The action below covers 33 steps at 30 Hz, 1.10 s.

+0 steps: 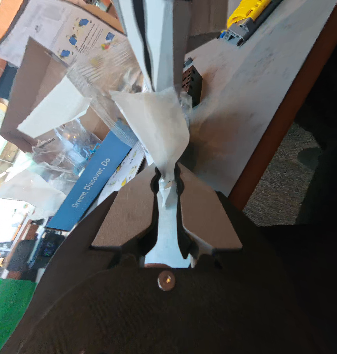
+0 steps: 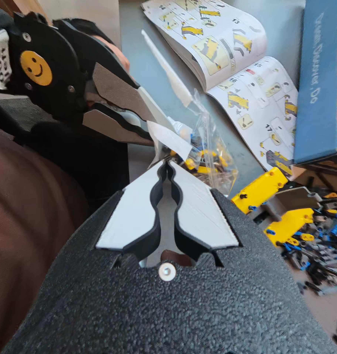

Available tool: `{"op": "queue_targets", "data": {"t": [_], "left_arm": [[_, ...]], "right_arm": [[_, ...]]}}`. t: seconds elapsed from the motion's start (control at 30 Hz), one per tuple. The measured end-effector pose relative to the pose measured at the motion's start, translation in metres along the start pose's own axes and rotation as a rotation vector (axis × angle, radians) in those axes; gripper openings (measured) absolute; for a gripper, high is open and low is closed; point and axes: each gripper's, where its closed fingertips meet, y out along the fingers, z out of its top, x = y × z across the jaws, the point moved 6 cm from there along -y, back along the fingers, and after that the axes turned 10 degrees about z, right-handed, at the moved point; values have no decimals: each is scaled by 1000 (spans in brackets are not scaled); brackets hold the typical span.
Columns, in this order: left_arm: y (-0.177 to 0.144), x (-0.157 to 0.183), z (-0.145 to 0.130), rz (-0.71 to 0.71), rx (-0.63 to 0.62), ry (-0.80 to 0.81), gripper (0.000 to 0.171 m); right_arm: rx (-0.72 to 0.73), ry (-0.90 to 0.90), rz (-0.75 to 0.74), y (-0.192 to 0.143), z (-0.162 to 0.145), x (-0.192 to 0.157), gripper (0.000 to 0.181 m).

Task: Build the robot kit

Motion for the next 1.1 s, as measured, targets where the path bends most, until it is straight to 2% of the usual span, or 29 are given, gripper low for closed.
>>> {"op": "queue_targets", "data": {"t": [0.2, 0.57, 0.87, 0.97, 1.1], "left_arm": [[-1, -15, -10, -19, -61, -226, 15], [-1, -13, -10, -21, -46, -217, 7], [-9, -16, -13, -70, 5, -271, 5], [-12, -18, -14, -96, 20, -311, 5], [-13, -19, -16, -137, 23, -403, 12]], "right_arm": [[105, 53, 85, 1, 6, 8, 0], [129, 13, 122, 4, 9, -1, 0], [187, 29, 38, -7, 15, -1, 0], [164, 16, -30, -7, 18, 3, 2], [97, 21, 5, 7, 16, 1, 10]]}}
